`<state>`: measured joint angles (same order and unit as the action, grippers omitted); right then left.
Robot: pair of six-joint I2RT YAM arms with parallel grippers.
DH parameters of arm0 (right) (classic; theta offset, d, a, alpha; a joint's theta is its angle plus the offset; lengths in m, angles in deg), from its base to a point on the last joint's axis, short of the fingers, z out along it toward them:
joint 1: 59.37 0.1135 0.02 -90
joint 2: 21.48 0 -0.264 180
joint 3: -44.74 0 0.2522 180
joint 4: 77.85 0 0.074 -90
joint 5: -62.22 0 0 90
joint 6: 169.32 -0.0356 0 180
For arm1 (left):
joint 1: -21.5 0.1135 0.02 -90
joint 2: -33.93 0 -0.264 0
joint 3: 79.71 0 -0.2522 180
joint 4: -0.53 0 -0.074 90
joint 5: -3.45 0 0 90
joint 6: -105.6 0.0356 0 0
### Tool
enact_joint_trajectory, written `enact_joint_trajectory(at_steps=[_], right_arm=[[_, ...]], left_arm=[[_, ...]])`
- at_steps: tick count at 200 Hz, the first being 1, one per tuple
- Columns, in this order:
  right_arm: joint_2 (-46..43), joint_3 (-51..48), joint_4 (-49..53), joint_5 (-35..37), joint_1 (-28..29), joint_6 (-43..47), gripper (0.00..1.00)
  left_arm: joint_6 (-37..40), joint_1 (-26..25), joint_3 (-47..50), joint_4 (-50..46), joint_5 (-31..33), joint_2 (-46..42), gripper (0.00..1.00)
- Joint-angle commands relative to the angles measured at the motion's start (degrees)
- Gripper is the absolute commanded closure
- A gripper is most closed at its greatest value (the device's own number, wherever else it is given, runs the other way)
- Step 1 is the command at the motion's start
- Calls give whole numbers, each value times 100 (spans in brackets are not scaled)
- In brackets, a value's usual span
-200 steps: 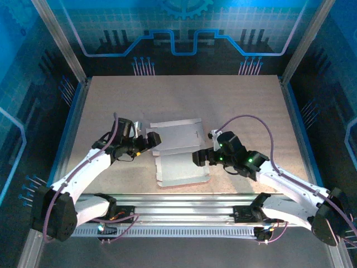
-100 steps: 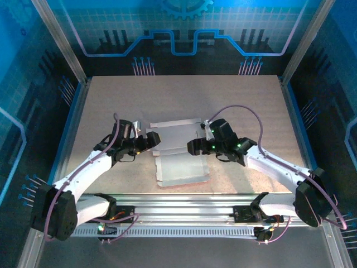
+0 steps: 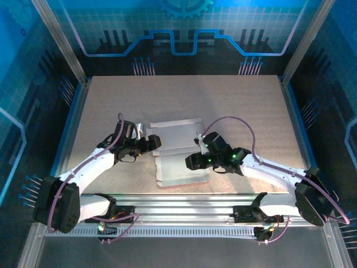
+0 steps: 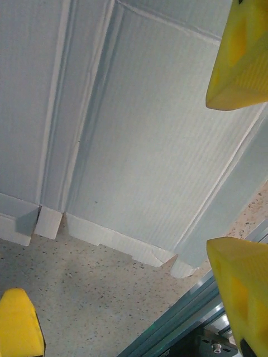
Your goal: Fold the paper box
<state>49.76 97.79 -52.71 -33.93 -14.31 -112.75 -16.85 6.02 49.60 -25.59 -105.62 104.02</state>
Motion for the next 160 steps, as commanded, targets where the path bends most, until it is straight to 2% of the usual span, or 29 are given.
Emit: enact_joint_trajectory(at_steps=[1,25,63,92,160], right_arm=[[-55,-94,-292,-53,71,16,40],[78,-249,-540,-53,91,-86,47],[361,-460,-887,66,126,-372,60],[614,-404,-959,6,186,-435,63],[955,-328,-1030,57,234,-465,62]], left_arm=[[177,28,-274,-235,-293,181,14],[173,100,-267,-282,-221,356,19],[179,186,-280,-100,-779,792,22],[179,184,-151,-93,-537,794,22],[298,169,-379,-376,-216,1048,21]])
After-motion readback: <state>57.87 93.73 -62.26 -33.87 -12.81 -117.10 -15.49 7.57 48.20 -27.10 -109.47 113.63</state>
